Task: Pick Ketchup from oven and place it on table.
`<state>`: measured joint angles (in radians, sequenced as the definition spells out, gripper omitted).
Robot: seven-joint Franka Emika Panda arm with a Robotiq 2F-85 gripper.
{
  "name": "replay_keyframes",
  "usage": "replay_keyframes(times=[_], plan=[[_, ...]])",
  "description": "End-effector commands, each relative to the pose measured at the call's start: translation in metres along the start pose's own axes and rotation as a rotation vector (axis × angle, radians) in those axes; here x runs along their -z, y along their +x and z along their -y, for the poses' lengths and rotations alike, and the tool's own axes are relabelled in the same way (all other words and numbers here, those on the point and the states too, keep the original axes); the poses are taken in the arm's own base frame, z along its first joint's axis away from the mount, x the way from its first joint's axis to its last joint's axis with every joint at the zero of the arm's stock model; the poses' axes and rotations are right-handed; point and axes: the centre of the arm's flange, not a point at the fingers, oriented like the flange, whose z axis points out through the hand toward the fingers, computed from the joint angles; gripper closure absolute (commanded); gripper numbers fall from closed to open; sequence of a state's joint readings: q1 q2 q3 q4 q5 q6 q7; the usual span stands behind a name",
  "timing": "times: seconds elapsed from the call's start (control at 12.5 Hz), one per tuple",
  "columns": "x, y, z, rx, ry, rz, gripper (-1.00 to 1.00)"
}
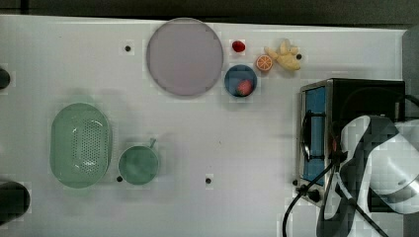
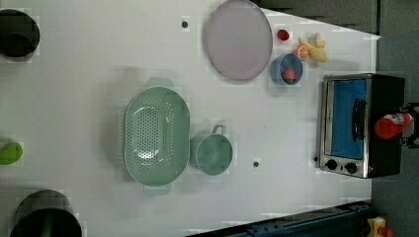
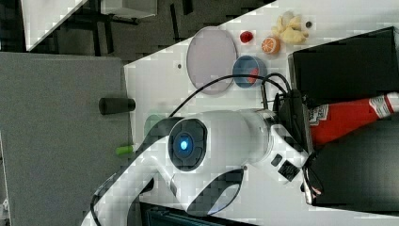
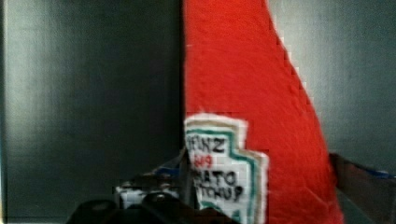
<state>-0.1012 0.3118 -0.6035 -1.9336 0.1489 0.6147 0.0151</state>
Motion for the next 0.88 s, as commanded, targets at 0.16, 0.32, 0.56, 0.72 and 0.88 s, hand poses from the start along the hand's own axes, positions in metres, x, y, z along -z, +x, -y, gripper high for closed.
replay_keyframes(times=[0.16,0.32,0.56,0.72,0.88], plan=[[0.013,0.01,-0.005,-0.1,0.048,0.027,-1.0],[0.005,0.009,-0.004,-0.1,0.035,0.03,-0.69],[0.01,0.009,-0.002,-0.097,0.041,0.026,-0.29],[0.027,0.009,0.004,-0.083,0.063,0.012,-0.29],[0.064,0.0,0.018,-0.027,0.075,-0.013,-0.29]])
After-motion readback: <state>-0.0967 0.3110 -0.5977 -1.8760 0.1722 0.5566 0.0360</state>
